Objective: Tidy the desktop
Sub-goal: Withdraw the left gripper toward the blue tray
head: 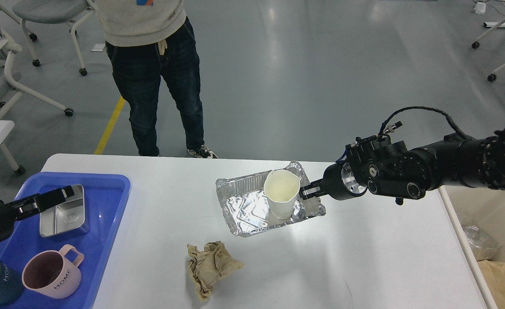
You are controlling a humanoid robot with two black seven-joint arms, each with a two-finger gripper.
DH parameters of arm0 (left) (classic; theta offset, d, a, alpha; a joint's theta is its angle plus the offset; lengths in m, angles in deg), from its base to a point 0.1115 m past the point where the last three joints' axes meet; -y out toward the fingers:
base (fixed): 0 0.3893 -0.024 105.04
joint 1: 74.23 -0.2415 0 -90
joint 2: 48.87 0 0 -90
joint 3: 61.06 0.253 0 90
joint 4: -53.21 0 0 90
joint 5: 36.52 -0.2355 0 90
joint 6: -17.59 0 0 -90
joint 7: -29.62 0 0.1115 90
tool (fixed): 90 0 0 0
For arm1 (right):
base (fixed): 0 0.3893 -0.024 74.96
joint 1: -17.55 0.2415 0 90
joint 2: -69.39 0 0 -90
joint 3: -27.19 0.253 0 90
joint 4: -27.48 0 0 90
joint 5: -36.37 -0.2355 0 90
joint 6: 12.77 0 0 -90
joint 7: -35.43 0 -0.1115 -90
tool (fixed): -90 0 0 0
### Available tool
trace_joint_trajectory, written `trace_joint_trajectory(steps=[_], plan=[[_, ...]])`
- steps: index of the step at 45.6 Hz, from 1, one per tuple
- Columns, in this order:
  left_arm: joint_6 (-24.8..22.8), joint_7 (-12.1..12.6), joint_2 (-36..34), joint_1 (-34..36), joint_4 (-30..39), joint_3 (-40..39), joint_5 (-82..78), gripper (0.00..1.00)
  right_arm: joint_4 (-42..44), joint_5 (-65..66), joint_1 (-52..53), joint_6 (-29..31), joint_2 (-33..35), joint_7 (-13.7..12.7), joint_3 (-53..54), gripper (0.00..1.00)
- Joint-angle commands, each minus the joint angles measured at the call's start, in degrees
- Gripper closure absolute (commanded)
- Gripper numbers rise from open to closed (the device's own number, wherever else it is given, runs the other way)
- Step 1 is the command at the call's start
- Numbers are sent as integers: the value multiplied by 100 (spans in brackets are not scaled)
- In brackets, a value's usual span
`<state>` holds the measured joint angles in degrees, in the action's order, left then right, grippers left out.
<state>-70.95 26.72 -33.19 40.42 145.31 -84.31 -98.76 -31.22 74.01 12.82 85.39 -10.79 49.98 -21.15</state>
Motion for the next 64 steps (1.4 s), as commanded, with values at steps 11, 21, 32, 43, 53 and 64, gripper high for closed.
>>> trace_joint_trajectory(steps=[11,21,32,43,53,64], plan=[[293,-263,-311,-470,221,4,-8,20,-1,-2,-10,2,-6,31,18,100],[293,-316,-355,-461,450,-22,-26,19,-1,-2,-10,-7,-6,31,18,100],[232,-1292,-276,-479,854,-4,-52,18,-10,-2,-2,-7,3,31,18,100],[-427,-1213,-425,-707,872,4,-34,16,-10,-2,-2,-16,-15,22,18,100],[-822,-1020,-426,-716,872,-13,-17,14,-10,-2,7,-25,-6,22,0,100],[-867,-747,-4,-654,775,-66,10,5,-2,-2,-2,-33,-6,22,0,100]])
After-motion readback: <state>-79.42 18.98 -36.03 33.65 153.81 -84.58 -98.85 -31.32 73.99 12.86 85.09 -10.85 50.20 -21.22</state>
